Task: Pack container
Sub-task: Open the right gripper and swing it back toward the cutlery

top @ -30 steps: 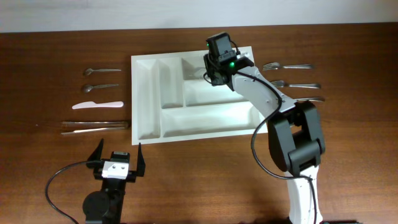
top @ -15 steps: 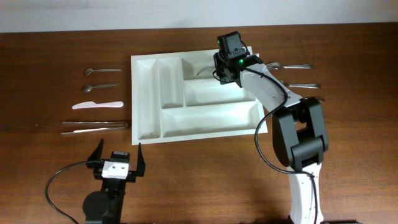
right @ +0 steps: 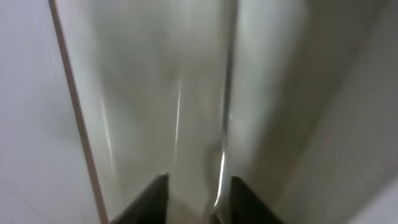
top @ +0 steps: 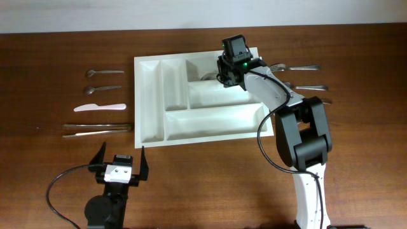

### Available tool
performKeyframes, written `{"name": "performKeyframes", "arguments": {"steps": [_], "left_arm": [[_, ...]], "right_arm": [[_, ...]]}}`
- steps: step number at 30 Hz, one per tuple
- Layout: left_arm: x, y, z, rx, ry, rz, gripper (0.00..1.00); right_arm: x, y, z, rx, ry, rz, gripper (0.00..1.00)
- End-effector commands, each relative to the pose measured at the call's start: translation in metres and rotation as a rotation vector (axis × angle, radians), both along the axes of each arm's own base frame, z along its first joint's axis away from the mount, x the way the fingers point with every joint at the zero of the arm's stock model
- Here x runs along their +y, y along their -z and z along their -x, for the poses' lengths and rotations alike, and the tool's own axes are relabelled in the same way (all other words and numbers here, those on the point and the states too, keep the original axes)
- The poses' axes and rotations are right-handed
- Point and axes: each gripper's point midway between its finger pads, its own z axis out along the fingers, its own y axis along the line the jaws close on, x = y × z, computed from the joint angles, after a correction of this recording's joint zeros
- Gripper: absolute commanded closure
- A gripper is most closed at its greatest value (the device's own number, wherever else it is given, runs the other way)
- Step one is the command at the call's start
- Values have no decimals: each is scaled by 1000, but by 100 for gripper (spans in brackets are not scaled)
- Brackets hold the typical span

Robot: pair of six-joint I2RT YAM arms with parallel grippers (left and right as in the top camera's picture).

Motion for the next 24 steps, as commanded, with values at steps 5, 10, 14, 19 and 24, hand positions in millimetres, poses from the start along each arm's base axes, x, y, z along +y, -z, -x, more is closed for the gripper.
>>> {"name": "performKeyframes", "arguments": {"steps": [5, 10, 14, 19, 24], "left_arm": [[0, 1, 0, -3, -2, -15, 1], [0, 1, 0, -3, -2, -15, 1], [0, 1, 0, -3, -2, -16, 1], [0, 1, 0, -3, -2, -16, 1], [0, 1, 0, -3, -2, -16, 1]], "right_arm": [[9, -9, -8, -64, -105, 24, 56], [26, -35, -21, -198, -243, 36, 50], [40, -84, -37, -361, -397, 94, 46], [26, -146, -34, -440, -618, 317, 37], [-47, -170, -12, -265, -632, 536, 35]]}}
